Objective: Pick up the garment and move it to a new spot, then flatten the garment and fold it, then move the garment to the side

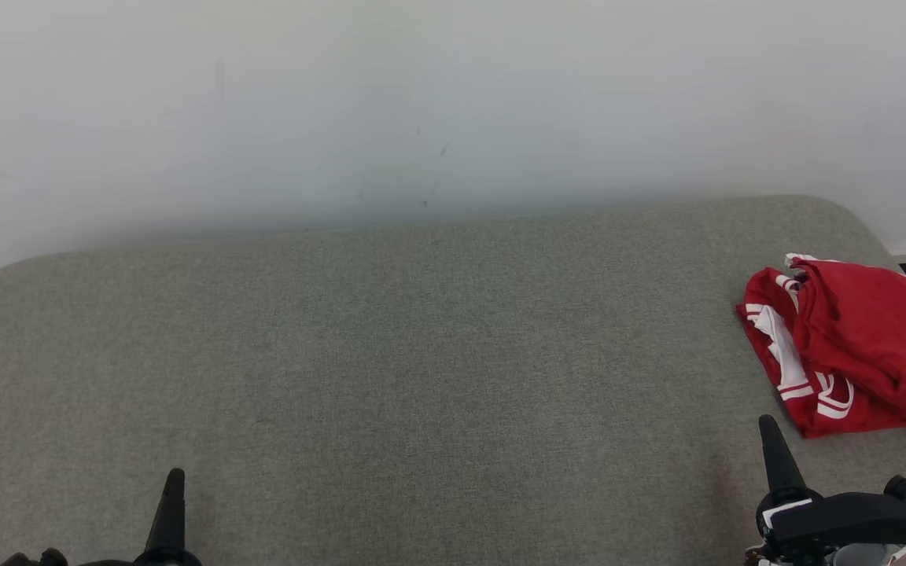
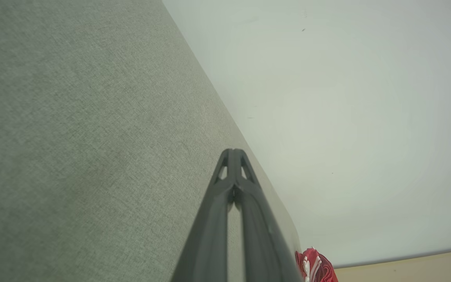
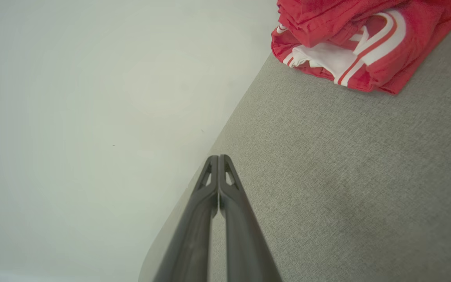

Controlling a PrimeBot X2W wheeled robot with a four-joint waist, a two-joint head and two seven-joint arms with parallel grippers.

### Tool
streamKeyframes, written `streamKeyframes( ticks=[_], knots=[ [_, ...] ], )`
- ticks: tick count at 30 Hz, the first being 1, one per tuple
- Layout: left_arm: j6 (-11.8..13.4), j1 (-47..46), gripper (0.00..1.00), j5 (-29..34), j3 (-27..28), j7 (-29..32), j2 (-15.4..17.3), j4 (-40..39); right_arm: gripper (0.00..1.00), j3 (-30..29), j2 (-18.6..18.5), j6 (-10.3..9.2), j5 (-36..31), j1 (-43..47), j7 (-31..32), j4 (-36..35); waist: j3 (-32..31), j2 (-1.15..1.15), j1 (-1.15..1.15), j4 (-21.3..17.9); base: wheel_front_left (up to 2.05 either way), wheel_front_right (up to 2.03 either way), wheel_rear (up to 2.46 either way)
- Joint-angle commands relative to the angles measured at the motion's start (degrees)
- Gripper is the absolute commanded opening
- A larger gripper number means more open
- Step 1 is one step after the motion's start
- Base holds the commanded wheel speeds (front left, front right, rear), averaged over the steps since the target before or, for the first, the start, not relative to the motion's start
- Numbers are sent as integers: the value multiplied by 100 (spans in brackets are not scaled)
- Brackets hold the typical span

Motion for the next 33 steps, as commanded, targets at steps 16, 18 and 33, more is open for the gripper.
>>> streamKeyframes(
  ticks=[16, 18, 33],
  knots=[
    [-69, -250, 0, -1057, 14, 270, 46, -96, 0, -176, 77, -8, 1064, -88, 260, -224, 85, 0, 0, 55, 0, 0, 0],
    [-76, -261, 0, -1156, 14, 303, 47, -99, 0, -191, 85, -9, 1174, -87, 278, -240, 95, 0, 0, 61, 0, 0, 0],
    [-111, -349, 0, -1873, 16, 492, 51, -118, 0, -299, 142, -10, 1912, -78, 467, -344, 168, 0, 0, 108, 0, 0, 0]
  ],
)
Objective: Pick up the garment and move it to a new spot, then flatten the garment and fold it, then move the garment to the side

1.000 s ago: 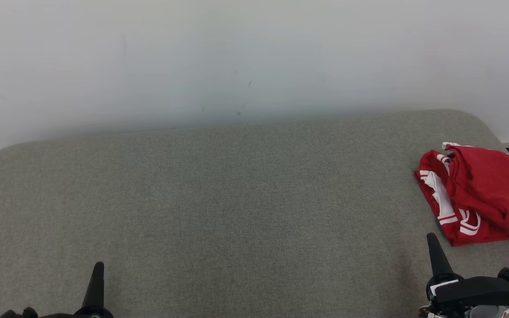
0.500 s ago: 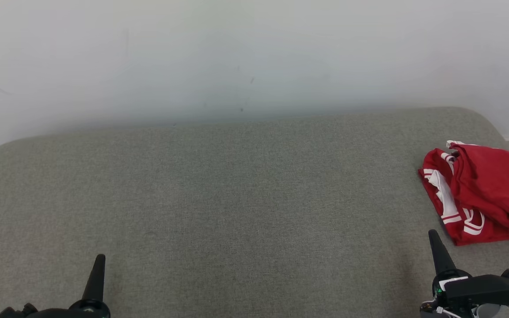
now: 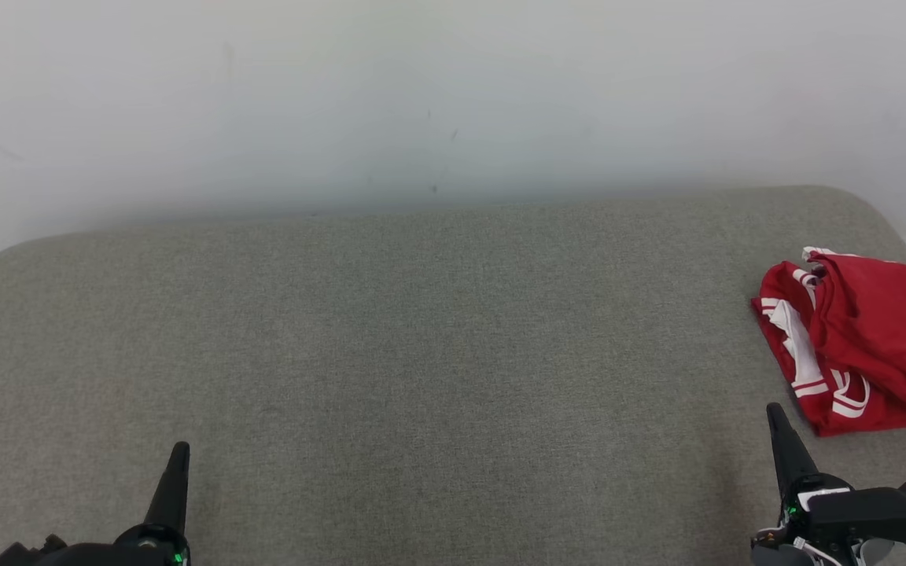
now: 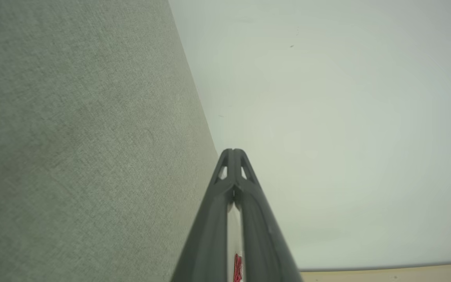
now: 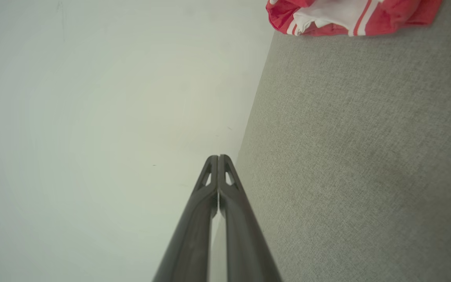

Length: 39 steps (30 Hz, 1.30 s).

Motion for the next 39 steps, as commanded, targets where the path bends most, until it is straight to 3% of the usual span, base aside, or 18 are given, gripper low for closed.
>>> streamKeyframes(
  ticks=[1, 28, 39],
  knots=[
    [-27, -127, 0, -125, 13, 48, 34, -52, 0, -30, 22, -9, 155, -71, 36, -51, 8, 0, 0, 6, 0, 0, 0],
    [-81, -229, 0, -1191, 16, 320, 42, -73, 0, -192, 102, -12, 1235, -42, 306, -207, 135, 0, -1, 87, 0, 0, 0],
    [-70, -216, 0, -1186, 16, 325, 42, -69, 0, -188, 100, -12, 1212, -39, 308, -203, 138, 0, -1, 88, 0, 0, 0]
  ],
)
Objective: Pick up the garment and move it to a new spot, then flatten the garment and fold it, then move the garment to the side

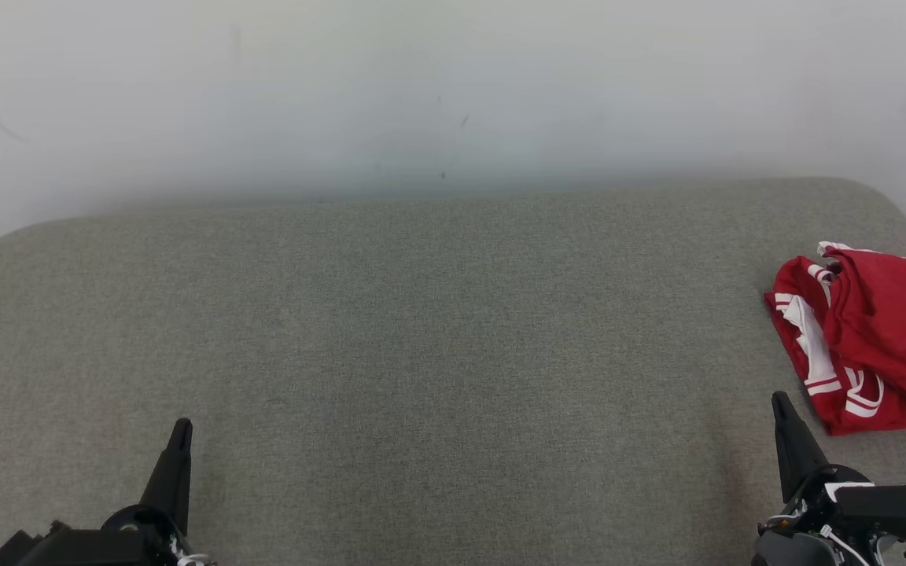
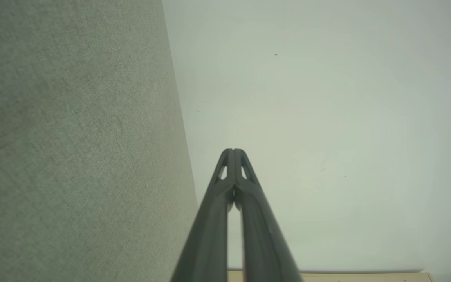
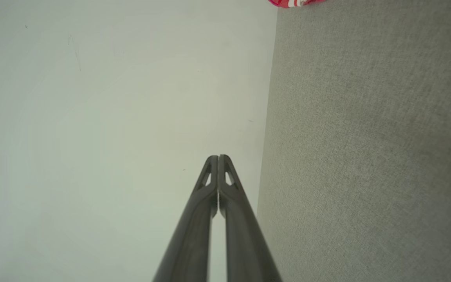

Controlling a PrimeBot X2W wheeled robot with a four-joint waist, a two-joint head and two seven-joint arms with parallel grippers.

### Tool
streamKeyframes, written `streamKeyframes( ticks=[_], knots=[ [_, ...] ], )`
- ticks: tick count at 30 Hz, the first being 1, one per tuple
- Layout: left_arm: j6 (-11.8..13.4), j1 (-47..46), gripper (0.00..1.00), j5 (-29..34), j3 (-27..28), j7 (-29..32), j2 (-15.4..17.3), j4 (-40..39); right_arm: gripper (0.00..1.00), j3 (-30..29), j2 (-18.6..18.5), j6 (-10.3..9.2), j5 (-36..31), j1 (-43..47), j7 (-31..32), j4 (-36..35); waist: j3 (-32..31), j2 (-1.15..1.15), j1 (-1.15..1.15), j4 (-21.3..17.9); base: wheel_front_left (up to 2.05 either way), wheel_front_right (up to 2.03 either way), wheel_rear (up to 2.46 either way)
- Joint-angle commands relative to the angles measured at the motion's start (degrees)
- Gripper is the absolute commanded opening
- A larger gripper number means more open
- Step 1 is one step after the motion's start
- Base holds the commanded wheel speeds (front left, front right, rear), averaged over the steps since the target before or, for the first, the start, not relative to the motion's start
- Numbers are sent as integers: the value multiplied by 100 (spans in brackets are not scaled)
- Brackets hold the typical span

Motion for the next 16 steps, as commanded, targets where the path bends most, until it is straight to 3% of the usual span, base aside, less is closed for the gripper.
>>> streamKeyframes(
  ticks=[1, 16],
  knots=[
    [-3, -33, 0, -23, 12, 24, 32, -18, 0, -9, 11, -12, 9, -15, 20, -13, 0, 0, 0, 0, 0, 0, 0],
    [-3, -33, 0, -22, 12, 24, 32, -18, 0, -8, 11, -12, 10, -15, 19, -13, 0, 0, 0, 0, 0, 0, 0]
  ],
)
